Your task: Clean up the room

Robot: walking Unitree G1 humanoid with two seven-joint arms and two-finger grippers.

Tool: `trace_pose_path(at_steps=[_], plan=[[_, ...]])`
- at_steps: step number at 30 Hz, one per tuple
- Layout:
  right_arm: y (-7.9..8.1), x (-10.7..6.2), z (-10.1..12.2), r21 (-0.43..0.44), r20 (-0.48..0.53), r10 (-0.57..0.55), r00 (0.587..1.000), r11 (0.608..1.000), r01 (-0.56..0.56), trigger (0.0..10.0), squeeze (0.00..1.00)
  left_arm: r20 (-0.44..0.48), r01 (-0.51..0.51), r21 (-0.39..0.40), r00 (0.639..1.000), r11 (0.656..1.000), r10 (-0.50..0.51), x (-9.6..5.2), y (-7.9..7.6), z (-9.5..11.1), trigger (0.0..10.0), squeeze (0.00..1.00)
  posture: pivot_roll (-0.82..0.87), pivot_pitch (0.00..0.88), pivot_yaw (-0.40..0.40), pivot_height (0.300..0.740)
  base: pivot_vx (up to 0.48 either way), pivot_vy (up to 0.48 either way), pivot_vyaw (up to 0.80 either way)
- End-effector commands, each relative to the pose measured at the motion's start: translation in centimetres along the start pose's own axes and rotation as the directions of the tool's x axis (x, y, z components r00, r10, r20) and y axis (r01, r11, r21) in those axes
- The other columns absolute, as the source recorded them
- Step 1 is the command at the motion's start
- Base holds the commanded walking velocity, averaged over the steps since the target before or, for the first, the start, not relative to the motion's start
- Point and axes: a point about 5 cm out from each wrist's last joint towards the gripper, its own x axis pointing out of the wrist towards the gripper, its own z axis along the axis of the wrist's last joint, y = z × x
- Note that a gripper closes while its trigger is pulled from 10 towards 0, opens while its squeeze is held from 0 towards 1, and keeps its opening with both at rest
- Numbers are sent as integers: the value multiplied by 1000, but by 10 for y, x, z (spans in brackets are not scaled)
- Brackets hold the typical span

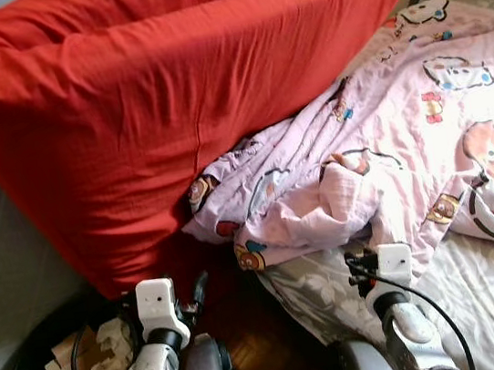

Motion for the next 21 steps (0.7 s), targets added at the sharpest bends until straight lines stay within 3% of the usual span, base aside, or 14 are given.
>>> trace_pose_path(at_steps=[1,14,21], plan=[[-3,-3,-5,24,-6,-14,1000,1000,14,10000,0,-18,-6,-14,1000,1000,6,-3,1,-3,10000,0,74,211,-2,596,0,0,0],[-5,-1,-4,28,-25,-44,999,999,45,10000,0,-21,-4,-13,1000,1000,3,-3,1,-3,10000,0,76,211,-1,596,0,0,0],[-8,-1,-3,44,-16,-59,998,997,60,10000,0,-24,3,-11,1000,1000,-3,-2,0,-3,10000,0,76,208,1,596,0,0,-450]])
